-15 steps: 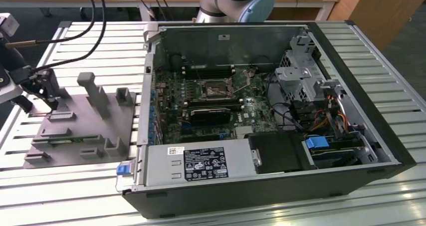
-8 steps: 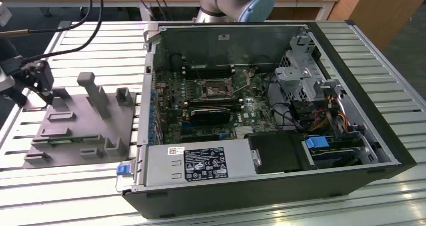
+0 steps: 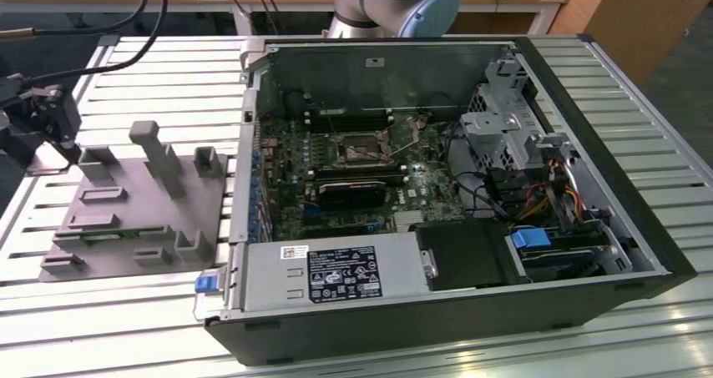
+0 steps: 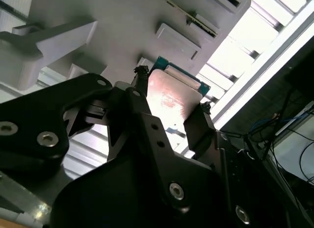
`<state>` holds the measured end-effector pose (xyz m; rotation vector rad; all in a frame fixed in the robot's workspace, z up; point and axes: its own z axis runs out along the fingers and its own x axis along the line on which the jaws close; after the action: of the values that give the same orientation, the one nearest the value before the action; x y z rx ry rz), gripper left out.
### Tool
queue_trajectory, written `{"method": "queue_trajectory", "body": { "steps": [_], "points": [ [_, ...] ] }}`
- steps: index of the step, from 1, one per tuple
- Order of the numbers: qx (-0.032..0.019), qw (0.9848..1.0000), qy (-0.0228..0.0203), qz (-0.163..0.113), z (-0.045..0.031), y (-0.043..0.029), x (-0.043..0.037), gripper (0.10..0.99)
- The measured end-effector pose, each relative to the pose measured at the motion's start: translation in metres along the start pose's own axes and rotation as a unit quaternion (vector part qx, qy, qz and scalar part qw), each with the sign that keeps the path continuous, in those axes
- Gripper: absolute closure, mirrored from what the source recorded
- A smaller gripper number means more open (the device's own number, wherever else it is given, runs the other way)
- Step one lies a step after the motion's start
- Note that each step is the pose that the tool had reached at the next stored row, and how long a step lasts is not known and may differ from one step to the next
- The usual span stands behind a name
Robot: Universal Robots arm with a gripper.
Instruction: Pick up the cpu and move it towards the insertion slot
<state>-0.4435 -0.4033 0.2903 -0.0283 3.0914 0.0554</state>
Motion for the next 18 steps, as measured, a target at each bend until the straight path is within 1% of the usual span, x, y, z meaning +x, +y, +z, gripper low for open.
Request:
{"method": "queue_trajectory", "body": {
  "steps": [8,18],
  "points": [
    [0.0000,1.0000,0.0000,0.000,-0.0242,0.0008,-0.0012,0.545],
    [0.0000,1.0000,0.0000,0.000,-0.0520,0.0018,-0.0026,0.545]
  ]
}}
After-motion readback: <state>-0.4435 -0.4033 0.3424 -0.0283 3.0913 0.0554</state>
